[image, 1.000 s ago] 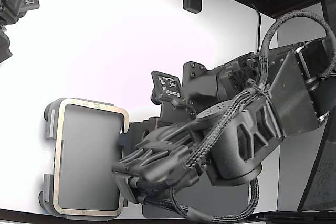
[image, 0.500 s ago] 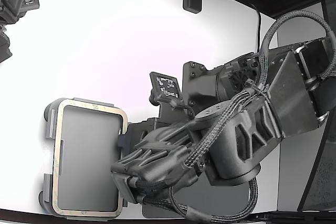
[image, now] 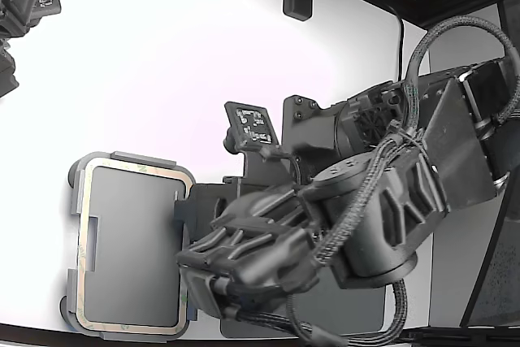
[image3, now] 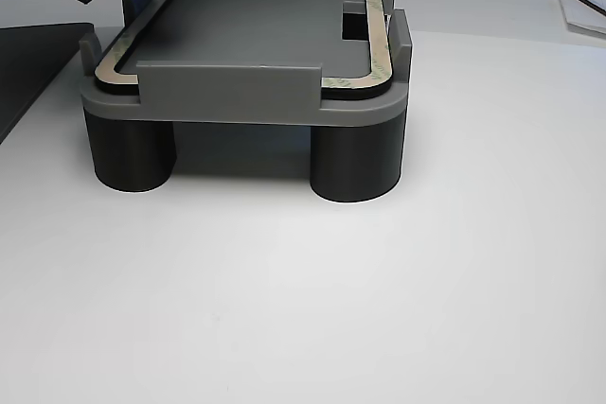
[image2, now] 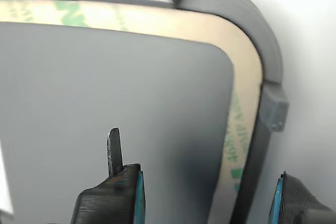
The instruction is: Move top rectangular frame to the holder.
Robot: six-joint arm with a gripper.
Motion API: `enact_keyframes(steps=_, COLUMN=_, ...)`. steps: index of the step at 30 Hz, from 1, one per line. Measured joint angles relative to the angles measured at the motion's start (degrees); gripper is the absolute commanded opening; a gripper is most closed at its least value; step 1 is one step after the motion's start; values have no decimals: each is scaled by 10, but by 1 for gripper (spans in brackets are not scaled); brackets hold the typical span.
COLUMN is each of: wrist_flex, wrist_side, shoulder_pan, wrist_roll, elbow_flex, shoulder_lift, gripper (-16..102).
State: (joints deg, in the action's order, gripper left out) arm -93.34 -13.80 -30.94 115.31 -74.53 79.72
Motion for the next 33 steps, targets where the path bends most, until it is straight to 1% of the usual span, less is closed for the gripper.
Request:
enact_keyframes(steps=3, wrist_flex=0, wrist_side=-64, shoulder_pan=-4, wrist_roll=-83, elbow_flex=-4, shoulder_lift=44, gripper=100)
enact_keyframes(steps=6, wrist_flex=33, wrist_side=-140, shoulder_pan=1, wrist_roll=-201, elbow_flex=-44, shoulder_lift=106, gripper=100)
enact_keyframes(steps=8, wrist_flex=71, wrist_side=-191, shoulder_pan=14, wrist_roll=-306, elbow_flex=-85, shoulder_lift=161, gripper=100)
enact_keyframes(steps=11, wrist_flex=142, wrist_side=-234, shoulder_pan=50, wrist_roll=-472, elbow_flex=-163, shoulder_lift=255, gripper=100)
enact_keyframes(steps=13, wrist_flex=189, wrist_side=-237, shoulder_pan=85, wrist_roll=-582, elbow_flex=-220, shoulder_lift=322, gripper=100)
enact_keyframes(steps=16, wrist_flex=247, wrist_side=-202, shoulder_pan=147, wrist_roll=-732, elbow_flex=-304, shoulder_lift=421, gripper=100)
enact_keyframes(steps=18, wrist_flex=285, wrist_side=-151, shoulder_pan=187, wrist_roll=-821, elbow_flex=-366, shoulder_lift=487, gripper=100)
enact_keyframes(steps=21, wrist_flex=329, wrist_side=-61, shoulder_pan=243, wrist_roll=-932, elbow_flex=-456, shoulder_lift=580, gripper=100)
enact_keyframes(steps=25, wrist_flex=359, wrist_side=22, shoulder_pan=297, wrist_roll=-1028, elbow_flex=-567, shoulder_lift=688, gripper=100)
enact_keyframes(steps=28, wrist_flex=370, wrist_side=52, shoulder_pan=312, wrist_roll=-1060, elbow_flex=-633, shoulder_lift=754, gripper=100)
enact_keyframes(steps=33, wrist_flex=379, wrist_side=55, shoulder_pan=312, wrist_roll=-1071, elbow_flex=-717, shoulder_lift=833, gripper=100)
